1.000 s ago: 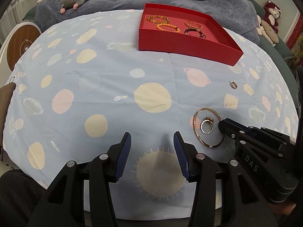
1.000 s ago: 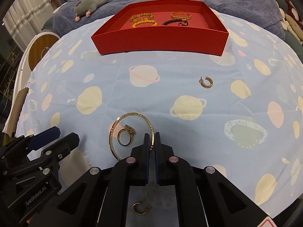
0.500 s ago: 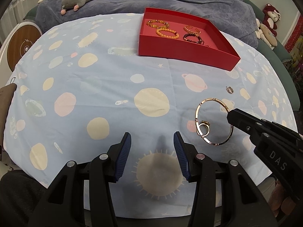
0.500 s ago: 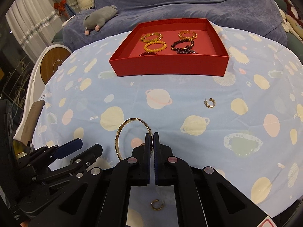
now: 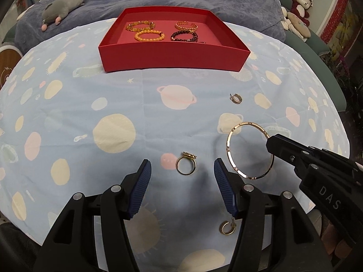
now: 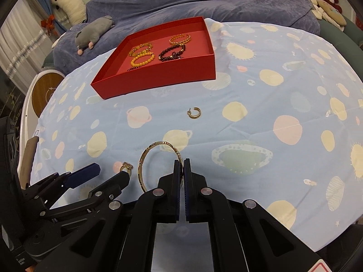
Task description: Organize jewelry
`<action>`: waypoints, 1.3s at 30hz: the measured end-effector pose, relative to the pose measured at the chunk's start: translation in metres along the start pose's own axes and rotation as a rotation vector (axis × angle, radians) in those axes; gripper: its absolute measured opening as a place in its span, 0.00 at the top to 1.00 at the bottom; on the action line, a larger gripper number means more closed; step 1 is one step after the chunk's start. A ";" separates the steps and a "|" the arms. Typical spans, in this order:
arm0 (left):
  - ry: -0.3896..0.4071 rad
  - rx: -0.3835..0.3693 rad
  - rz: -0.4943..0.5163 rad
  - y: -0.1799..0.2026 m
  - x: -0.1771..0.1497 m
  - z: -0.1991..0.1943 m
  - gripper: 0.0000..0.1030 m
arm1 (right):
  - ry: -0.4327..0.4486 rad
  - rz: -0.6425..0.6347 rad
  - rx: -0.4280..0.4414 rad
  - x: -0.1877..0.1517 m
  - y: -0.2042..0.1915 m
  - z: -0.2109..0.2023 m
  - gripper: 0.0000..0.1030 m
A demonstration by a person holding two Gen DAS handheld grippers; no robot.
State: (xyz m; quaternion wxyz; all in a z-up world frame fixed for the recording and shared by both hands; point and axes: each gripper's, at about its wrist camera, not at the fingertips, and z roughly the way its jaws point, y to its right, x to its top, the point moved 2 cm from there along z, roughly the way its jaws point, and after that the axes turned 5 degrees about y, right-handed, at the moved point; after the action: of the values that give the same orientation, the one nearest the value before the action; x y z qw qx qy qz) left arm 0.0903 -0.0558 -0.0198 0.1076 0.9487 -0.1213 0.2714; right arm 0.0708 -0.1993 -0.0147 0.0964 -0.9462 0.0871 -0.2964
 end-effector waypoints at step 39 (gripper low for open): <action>0.016 -0.091 -0.107 -0.032 -0.004 -0.012 1.00 | -0.002 0.001 0.023 -0.005 -0.006 -0.003 0.97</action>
State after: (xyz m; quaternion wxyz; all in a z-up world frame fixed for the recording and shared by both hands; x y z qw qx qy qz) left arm 0.0903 -0.0213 -0.0171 0.1662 0.9457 -0.0818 0.2671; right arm 0.0657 -0.1924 -0.0134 0.1075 -0.9452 0.0840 -0.2965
